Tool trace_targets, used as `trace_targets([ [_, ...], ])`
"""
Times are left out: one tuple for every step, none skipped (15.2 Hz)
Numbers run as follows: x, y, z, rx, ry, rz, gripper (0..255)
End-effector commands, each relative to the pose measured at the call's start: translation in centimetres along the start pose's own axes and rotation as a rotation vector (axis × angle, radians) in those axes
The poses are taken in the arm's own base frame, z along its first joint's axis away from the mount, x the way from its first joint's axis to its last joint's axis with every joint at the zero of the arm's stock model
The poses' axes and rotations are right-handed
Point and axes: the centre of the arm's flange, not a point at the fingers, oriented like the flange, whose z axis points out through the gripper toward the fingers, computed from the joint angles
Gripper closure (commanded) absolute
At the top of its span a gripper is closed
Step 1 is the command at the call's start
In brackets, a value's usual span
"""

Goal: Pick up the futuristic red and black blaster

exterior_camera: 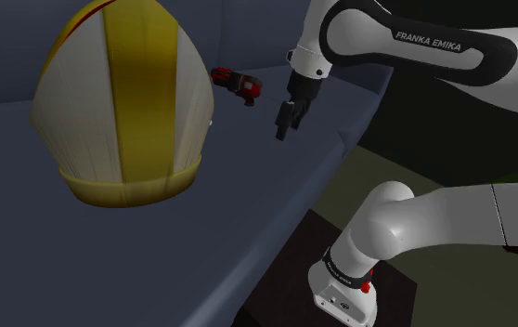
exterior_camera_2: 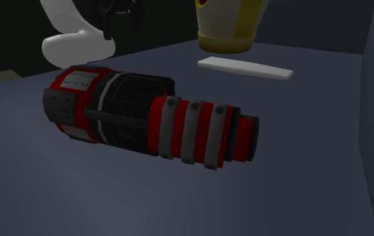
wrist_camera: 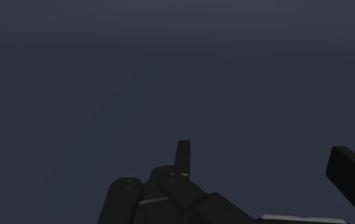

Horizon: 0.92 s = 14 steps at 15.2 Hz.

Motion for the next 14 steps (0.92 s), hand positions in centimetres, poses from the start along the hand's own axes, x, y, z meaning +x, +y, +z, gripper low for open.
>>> trace_targets([
  [0.0,0.0,0.0,0.0,0.0,0.0,0],
  [1.1,0.2,0.2,-0.011,0.009,0.025,0],
  [2.2,0.5,0.4,-0.022,0.018,0.049,0],
  [3.3,0.8,0.6,-0.033,0.027,0.074,0],
  [4.4,1.2,0.7,-0.044,0.037,0.099,0],
  [5.4,1.5,0.9,-0.055,0.046,0.123,0],
  [6.5,1.9,1.0,-0.066,0.055,0.148,0],
  [7.5,2.3,1.1,-0.077,0.064,0.173,0],
  [8.6,2.8,1.2,-0.088,0.073,0.197,0],
  [9.6,3.2,1.3,-0.1,0.082,0.222,0],
  [10.7,3.7,1.4,-0.111,0.092,0.247,0],
  [11.7,4.3,1.5,-0.122,0.101,0.271,0],
  [12.7,4.8,1.5,-0.133,0.11,0.296,0],
  [13.7,5.4,1.5,-0.144,0.119,0.321,0],
])
